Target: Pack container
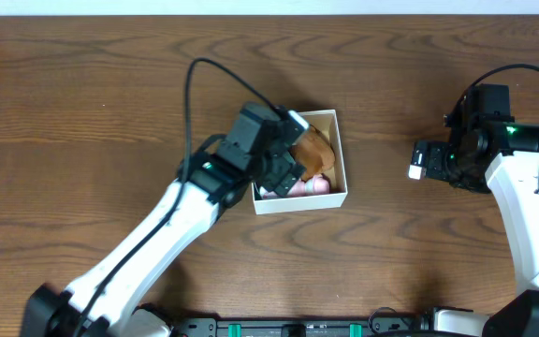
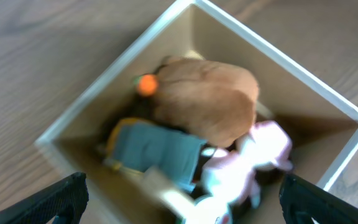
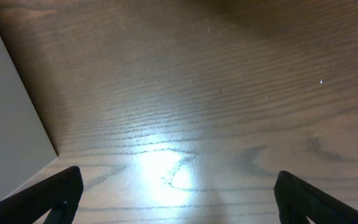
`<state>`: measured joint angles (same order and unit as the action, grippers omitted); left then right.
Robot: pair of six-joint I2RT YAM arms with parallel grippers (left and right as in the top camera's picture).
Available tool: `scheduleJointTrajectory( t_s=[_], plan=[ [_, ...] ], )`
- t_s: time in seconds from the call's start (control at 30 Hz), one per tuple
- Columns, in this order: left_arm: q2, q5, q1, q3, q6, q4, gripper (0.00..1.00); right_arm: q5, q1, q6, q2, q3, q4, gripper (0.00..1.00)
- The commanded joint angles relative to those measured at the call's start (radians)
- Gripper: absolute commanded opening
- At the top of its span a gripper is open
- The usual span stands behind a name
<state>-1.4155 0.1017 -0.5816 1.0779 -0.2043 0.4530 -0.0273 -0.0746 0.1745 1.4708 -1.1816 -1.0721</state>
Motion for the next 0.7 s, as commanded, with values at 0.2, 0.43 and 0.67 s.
scheduleJointTrajectory(
  t_s=[0.2, 0.43, 0.67],
  plan=[
    [0.183, -0.147, 0.248, 0.014, 0.283, 0.151, 0.98, -0.003, 0.088, -0.046, 0.003, 0.005, 0.044, 0.99],
    [0.187, -0.147, 0.424, 0.014, 0.319, 0.152, 0.98, 0.065, 0.249, -0.045, 0.003, 0.005, 0.218, 0.99],
    [0.206, -0.144, 0.447, 0.014, 0.299, 0.145, 0.98, 0.076, 0.264, -0.109, -0.01, 0.005, 0.308, 0.99]
  ],
)
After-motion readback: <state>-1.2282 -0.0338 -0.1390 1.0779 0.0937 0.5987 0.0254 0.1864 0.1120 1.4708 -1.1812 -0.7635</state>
